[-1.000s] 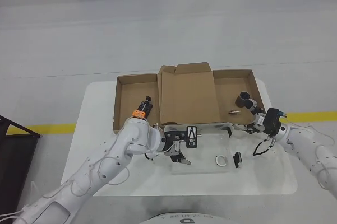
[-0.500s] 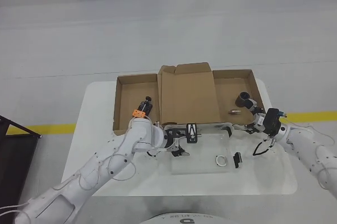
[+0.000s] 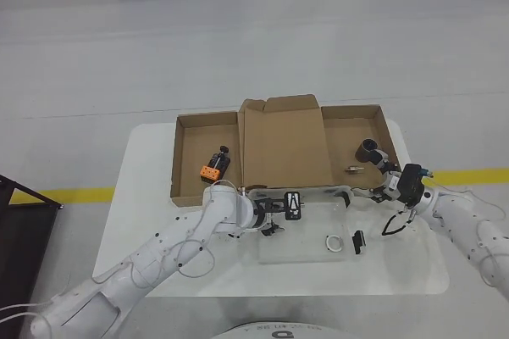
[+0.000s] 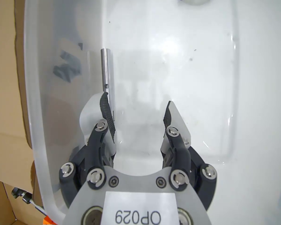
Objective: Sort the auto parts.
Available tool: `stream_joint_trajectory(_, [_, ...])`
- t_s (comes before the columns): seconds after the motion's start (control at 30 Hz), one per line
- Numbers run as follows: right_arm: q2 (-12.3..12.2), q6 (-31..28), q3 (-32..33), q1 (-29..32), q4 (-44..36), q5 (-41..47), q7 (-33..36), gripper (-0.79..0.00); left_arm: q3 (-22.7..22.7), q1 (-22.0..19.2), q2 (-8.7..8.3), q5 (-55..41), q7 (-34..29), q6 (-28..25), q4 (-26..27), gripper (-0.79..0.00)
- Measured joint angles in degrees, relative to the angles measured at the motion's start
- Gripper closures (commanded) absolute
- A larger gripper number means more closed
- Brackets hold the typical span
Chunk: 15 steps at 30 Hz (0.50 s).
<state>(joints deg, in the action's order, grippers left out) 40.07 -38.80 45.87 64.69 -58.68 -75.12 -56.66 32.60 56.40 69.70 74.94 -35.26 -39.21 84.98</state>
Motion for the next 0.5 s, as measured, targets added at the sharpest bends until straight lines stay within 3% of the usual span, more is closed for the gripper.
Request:
stream_joint_trajectory(0.17, [0.00,0.00,0.00,0.00,0.00,0.00,0.00,-0.785,-0.32,-0.18,0.37,0.02,0.66,-0.13,-1.15,-0.440])
stream_joint_trajectory(0.33, [0.00,0.00,0.00,0.00,0.00,0.00,0.00,-0.785,-0.23,-0.74,0.75,-5.21,-0.89,-3.42,-2.15,-0.391])
stream_joint_trajectory(0.5, [0.00,0.00,0.00,0.00,0.00,0.00,0.00,-0.785,0.27,-0.53,0.65,-3.63,-0.98,-1.80,-0.43,-0.443])
